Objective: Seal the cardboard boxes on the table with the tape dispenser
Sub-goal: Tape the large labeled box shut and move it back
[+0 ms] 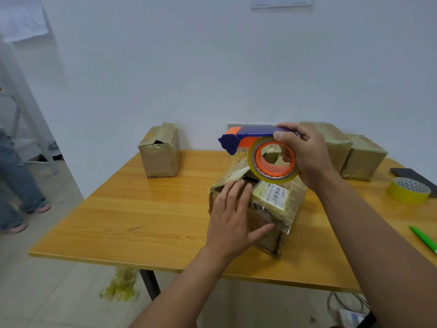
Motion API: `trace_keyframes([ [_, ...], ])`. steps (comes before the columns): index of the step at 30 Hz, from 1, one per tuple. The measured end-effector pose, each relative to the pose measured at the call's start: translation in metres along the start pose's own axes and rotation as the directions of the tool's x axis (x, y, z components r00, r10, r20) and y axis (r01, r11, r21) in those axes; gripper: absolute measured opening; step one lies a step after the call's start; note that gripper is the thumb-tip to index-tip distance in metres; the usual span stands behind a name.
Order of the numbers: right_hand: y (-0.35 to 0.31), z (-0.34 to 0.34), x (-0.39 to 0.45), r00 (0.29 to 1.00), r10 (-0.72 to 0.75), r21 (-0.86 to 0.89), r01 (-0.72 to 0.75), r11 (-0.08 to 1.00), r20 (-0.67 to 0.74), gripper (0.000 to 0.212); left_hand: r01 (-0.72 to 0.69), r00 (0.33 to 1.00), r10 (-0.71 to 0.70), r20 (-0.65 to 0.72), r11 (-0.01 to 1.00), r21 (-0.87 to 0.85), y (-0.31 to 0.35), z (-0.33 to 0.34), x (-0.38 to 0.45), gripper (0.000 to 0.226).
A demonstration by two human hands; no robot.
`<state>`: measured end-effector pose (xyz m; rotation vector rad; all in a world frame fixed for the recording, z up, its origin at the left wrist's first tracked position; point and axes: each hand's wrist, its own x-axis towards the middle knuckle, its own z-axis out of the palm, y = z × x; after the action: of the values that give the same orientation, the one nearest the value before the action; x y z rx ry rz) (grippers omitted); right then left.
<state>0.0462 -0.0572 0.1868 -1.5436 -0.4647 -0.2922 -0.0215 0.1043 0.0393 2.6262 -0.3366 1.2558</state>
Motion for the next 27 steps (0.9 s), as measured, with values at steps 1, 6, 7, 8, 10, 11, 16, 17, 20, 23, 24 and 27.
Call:
trace_keyframes([
  [1, 0.000, 0.001, 0.000, 1.000, -0.002, -0.004, 0.002, 1.000, 0.006, 0.037, 0.003, 1.000, -0.004, -0.015, 1.000, -0.024, 0.001, 0.000, 0.000, 0.089],
  [6, 0.001, 0.005, 0.001, 1.000, 0.007, -0.011, -0.007, 1.000, 0.016, 0.036, 0.032, 0.997, -0.034, 0.073, 0.999, 0.026, 0.004, -0.004, 0.003, 0.075],
  [7, 0.001, 0.006, 0.001, 1.000, 0.011, -0.004, -0.011, 1.000, 0.017, 0.036, 0.012, 0.995, -0.015, 0.102, 0.999, 0.034, 0.003, -0.003, 0.002, 0.071],
  [8, 0.001, 0.006, 0.001, 1.000, 0.014, 0.003, -0.014, 1.000, 0.019, 0.036, -0.009, 0.992, 0.005, 0.130, 0.999, 0.031, 0.002, -0.001, 0.001, 0.069],
  [10, 0.002, 0.007, 0.002, 1.000, 0.013, 0.006, -0.013, 1.000, 0.027, 0.037, -0.027, 0.981, 0.022, 0.193, 0.999, 0.023, -0.003, 0.002, -0.002, 0.072],
  [11, 0.003, 0.007, 0.002, 0.999, 0.010, 0.001, -0.010, 1.000, 0.032, 0.037, -0.031, 0.975, 0.024, 0.219, 0.999, 0.030, -0.006, 0.003, -0.004, 0.074],
  [16, -0.003, 0.015, 0.017, 0.998, -0.006, 0.033, 0.008, 0.999, -0.056, 0.039, -0.074, 0.977, 0.068, 0.202, 0.997, 0.023, -0.014, 0.008, -0.003, 0.062],
  [17, -0.004, 0.017, 0.022, 0.997, -0.014, 0.034, 0.017, 0.999, -0.073, 0.039, -0.077, 0.978, 0.072, 0.195, 0.997, 0.019, -0.014, 0.008, -0.002, 0.060],
  [20, -0.003, 0.029, 0.032, 0.994, -0.019, 0.032, 0.023, 0.999, -0.112, 0.036, -0.106, 0.978, 0.100, 0.186, 0.994, 0.023, -0.017, 0.008, 0.000, 0.054],
  [23, 0.006, 0.043, 0.036, 0.988, 0.004, 0.060, 0.005, 0.998, -0.155, 0.038, -0.130, 0.975, 0.124, 0.183, 0.991, 0.021, -0.019, 0.008, 0.002, 0.050],
  [24, 0.007, 0.049, 0.037, 0.987, 0.014, 0.063, -0.004, 0.998, -0.160, 0.039, -0.137, 0.974, 0.133, 0.182, 0.991, 0.011, -0.019, 0.009, 0.002, 0.050],
  [27, -0.004, 0.065, 0.046, 0.978, 0.023, 0.133, 0.005, 0.991, -0.207, 0.043, -0.152, 0.969, 0.152, 0.192, 0.988, -0.014, -0.022, 0.010, 0.003, 0.048],
])
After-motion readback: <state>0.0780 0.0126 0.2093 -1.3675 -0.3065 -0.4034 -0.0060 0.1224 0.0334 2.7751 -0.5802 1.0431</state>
